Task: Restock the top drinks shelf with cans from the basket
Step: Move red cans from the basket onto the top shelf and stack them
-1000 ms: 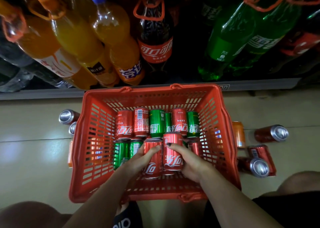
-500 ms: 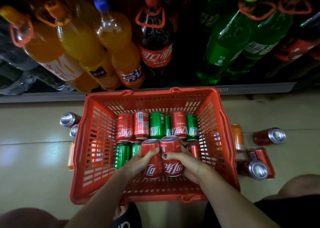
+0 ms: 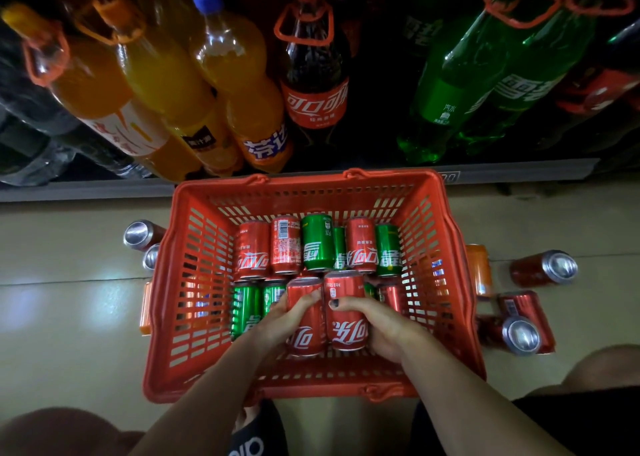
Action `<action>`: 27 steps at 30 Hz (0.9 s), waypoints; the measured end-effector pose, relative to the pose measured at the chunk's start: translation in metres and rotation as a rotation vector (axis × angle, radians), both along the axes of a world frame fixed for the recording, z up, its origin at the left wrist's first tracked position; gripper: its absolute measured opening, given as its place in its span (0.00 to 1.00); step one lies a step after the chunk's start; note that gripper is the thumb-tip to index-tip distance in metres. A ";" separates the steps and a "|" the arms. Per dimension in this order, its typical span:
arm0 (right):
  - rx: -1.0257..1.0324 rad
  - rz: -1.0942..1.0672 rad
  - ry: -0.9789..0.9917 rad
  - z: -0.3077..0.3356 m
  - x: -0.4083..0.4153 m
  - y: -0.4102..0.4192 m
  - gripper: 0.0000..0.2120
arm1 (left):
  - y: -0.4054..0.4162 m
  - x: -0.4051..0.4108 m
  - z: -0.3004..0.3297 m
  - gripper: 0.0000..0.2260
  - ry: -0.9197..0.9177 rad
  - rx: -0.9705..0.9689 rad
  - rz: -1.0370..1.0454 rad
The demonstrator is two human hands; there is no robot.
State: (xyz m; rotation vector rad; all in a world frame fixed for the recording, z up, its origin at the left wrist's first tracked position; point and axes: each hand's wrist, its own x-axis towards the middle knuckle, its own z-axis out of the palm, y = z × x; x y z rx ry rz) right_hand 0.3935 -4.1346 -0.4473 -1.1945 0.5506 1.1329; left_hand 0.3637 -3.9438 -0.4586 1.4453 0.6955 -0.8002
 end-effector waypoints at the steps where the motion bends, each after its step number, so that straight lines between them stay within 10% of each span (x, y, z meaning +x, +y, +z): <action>1: 0.011 -0.004 0.005 0.000 0.000 0.000 0.28 | 0.000 0.000 -0.001 0.24 0.008 -0.009 0.022; 12: 0.038 0.037 -0.031 0.004 0.002 0.003 0.32 | 0.002 0.003 0.000 0.40 0.092 -0.089 0.128; 27: 0.029 0.058 -0.026 0.025 0.002 -0.001 0.32 | 0.000 0.004 0.020 0.30 0.107 -0.230 0.188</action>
